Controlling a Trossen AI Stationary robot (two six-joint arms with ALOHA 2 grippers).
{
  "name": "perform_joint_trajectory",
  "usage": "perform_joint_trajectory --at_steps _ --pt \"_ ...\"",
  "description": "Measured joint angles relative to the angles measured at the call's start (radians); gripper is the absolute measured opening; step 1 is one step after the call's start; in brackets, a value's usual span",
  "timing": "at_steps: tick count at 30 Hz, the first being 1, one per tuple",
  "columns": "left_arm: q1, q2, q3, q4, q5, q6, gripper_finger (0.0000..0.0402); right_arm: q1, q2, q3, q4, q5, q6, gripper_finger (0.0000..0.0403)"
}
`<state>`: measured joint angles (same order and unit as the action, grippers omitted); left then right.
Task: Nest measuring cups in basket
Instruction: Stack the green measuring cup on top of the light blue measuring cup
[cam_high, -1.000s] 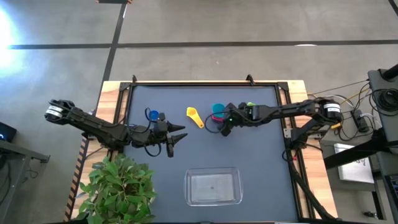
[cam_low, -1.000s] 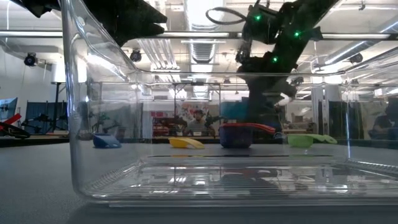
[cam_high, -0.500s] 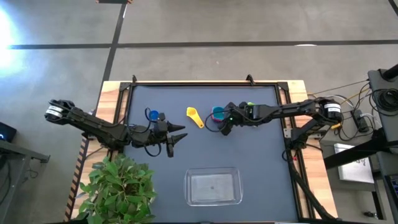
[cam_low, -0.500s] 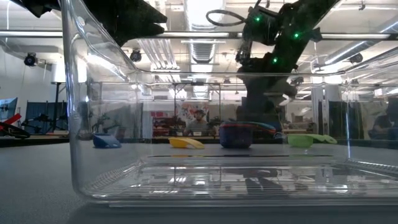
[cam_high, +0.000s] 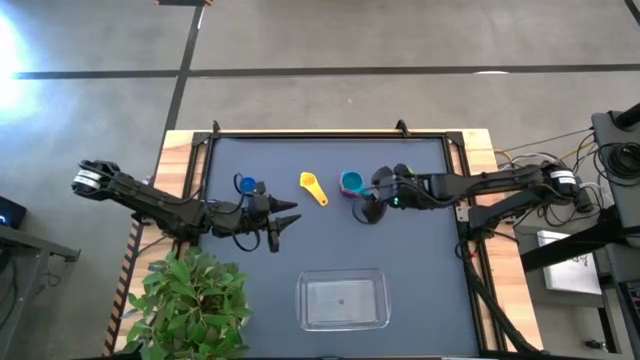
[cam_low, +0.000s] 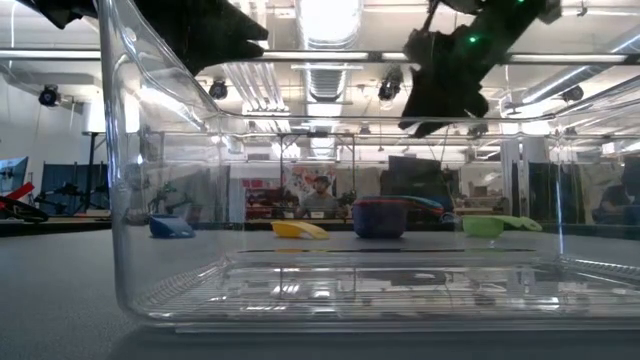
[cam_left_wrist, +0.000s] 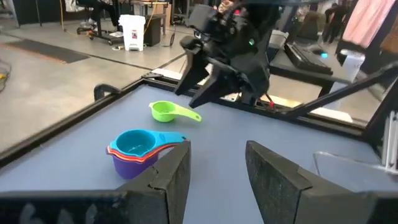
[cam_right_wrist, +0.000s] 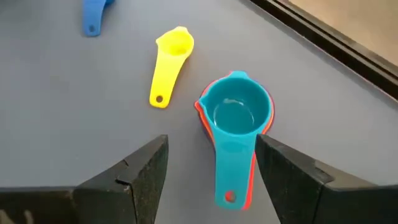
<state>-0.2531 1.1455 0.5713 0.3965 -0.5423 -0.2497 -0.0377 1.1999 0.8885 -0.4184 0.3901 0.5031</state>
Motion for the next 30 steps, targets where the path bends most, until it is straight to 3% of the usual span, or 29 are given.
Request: perform_joint_trajectory --at_steps 7,13,19,24,30 --pt "0.041 0.026 0.007 -0.140 0.000 -0.103 0.0136 0.076 -0.017 -0.100 0.011 0.045 0.042 0.0226" --pt "0.114 0.025 0.059 -0.500 -0.073 -0.281 0.0136 0.130 -0.028 -0.118 0.014 0.066 0.008 0.0226" --pt "0.225 0.024 0.132 -0.822 -0.079 -0.375 0.0136 0.160 -0.078 -0.118 0.007 0.102 -0.047 0.0226" --pt "0.251 0.024 0.121 -0.760 -0.078 -0.377 0.0136 0.160 -0.161 -0.145 -0.046 0.194 -0.044 0.0226" --pt "0.209 0.025 0.048 -0.489 -0.073 -0.351 0.0136 0.087 -0.204 -0.190 -0.331 0.266 0.199 0.0226"
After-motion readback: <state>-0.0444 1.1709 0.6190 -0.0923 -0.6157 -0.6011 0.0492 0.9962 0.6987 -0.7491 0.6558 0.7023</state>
